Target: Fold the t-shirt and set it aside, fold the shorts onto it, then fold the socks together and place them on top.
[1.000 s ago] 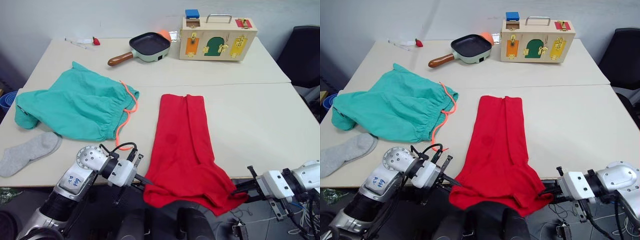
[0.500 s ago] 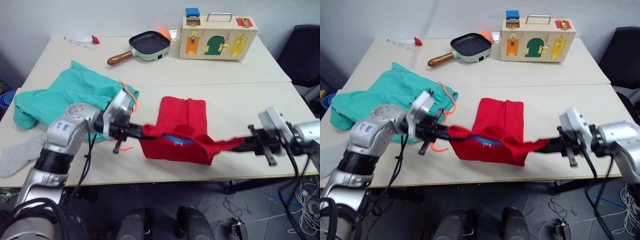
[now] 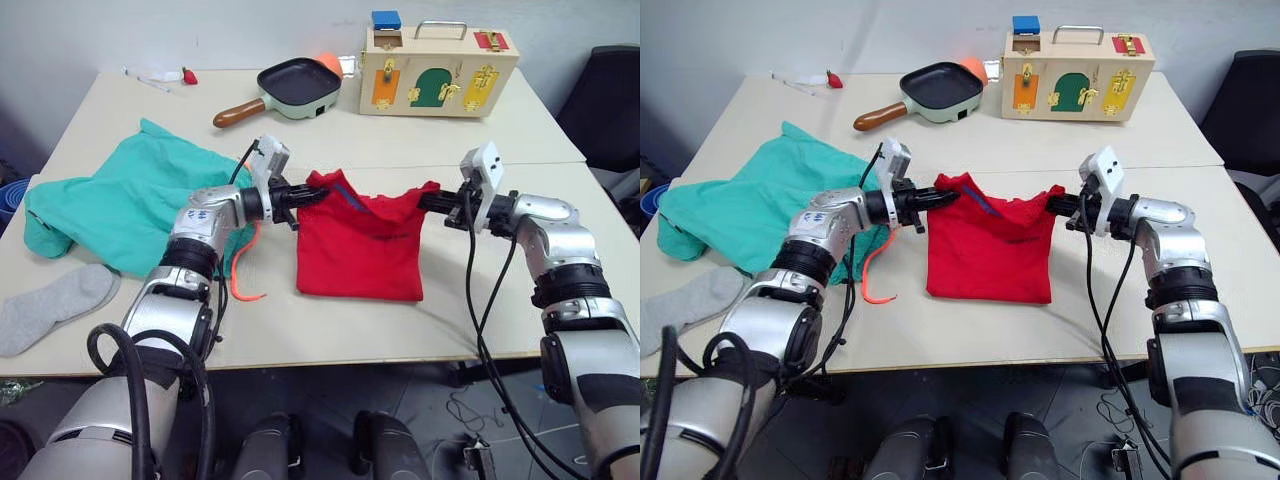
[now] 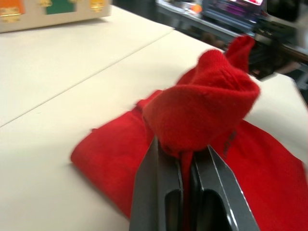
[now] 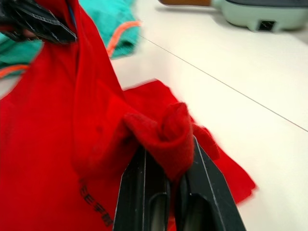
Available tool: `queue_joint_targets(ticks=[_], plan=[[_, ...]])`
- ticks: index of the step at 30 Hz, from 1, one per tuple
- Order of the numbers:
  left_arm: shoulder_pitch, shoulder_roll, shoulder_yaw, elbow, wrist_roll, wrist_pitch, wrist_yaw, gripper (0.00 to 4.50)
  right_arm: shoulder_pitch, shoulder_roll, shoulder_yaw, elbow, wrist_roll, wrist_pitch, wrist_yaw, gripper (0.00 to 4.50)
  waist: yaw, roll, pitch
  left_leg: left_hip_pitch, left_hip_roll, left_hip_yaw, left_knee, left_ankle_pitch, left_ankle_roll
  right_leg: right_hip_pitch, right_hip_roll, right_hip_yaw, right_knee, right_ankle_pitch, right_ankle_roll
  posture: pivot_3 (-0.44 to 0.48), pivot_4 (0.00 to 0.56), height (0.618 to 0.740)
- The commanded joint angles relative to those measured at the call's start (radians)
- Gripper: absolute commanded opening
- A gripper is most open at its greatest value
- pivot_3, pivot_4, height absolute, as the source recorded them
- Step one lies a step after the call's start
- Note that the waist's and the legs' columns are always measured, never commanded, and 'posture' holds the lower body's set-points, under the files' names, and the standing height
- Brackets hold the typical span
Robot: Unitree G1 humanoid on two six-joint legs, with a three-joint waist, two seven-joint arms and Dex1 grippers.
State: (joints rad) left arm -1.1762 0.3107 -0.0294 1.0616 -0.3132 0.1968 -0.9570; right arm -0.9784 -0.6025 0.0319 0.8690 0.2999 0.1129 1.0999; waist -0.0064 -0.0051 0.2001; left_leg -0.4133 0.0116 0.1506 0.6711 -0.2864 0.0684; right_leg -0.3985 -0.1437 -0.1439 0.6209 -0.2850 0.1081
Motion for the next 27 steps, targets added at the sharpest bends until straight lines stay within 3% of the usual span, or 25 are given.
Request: queue_joint_targets(ticks=[1,14,15,18,22,27], plan=[[-0.048,-0.023,0.043,0.083,0.029,-0.055,0.043,0.08,-0.045,0.017,-0.039,0.081,-0.028,-0.046,-0.031,0.00,-0.007,0.000,0.000,0.000,0.000,0.000,0.000,0.000,0.000,0.000,0.000,0.000,0.001,0.000,0.000,0.000,0.150,0.740],[-0.047,-0.076,0.114,0.212,0.118,-0.144,0.211,0.08,-0.111,0.111,-0.108,0.301,-0.106,-0.183,-0.257,0.00,-0.030,0.000,0.000,0.001,0.000,0.000,-0.002,0.001,-0.001,0.000,0.000,0.001,0.002,0.000,0.000,0.000,0.150,0.740],[-0.045,-0.077,0.120,0.212,0.122,-0.150,0.217,0.28,-0.115,0.114,-0.117,0.305,-0.103,-0.185,-0.253,0.00,-0.030,0.000,0.000,0.001,0.000,0.000,-0.002,0.001,-0.001,0.000,0.000,0.001,0.002,0.000,0.000,0.000,0.150,0.740],[-0.040,-0.075,0.149,0.205,0.124,-0.208,0.292,0.99,-0.118,0.115,-0.131,0.308,-0.114,-0.217,-0.274,0.73,-0.030,0.000,0.000,0.001,0.000,0.000,-0.002,0.001,-0.001,0.000,0.000,0.001,0.002,0.000,0.000,0.000,0.150,0.740],[-0.050,-0.059,0.195,0.194,0.112,-0.230,0.360,2.27,-0.104,0.080,-0.133,0.293,-0.152,-0.288,-0.301,2.14,-0.029,0.000,0.000,0.002,0.000,0.000,-0.002,0.001,-0.001,0.000,-0.001,0.001,0.002,0.000,0.000,0.000,0.150,0.740],[-0.035,-0.008,0.178,0.126,0.141,-0.273,0.266,3.86,-0.070,-0.007,-0.167,0.239,-0.121,-0.301,-0.161,3.88,-0.025,0.000,0.000,0.001,-0.001,0.000,-0.003,0.001,-0.001,0.000,-0.001,0.001,0.002,0.000,0.000,0.000,0.150,0.740]])
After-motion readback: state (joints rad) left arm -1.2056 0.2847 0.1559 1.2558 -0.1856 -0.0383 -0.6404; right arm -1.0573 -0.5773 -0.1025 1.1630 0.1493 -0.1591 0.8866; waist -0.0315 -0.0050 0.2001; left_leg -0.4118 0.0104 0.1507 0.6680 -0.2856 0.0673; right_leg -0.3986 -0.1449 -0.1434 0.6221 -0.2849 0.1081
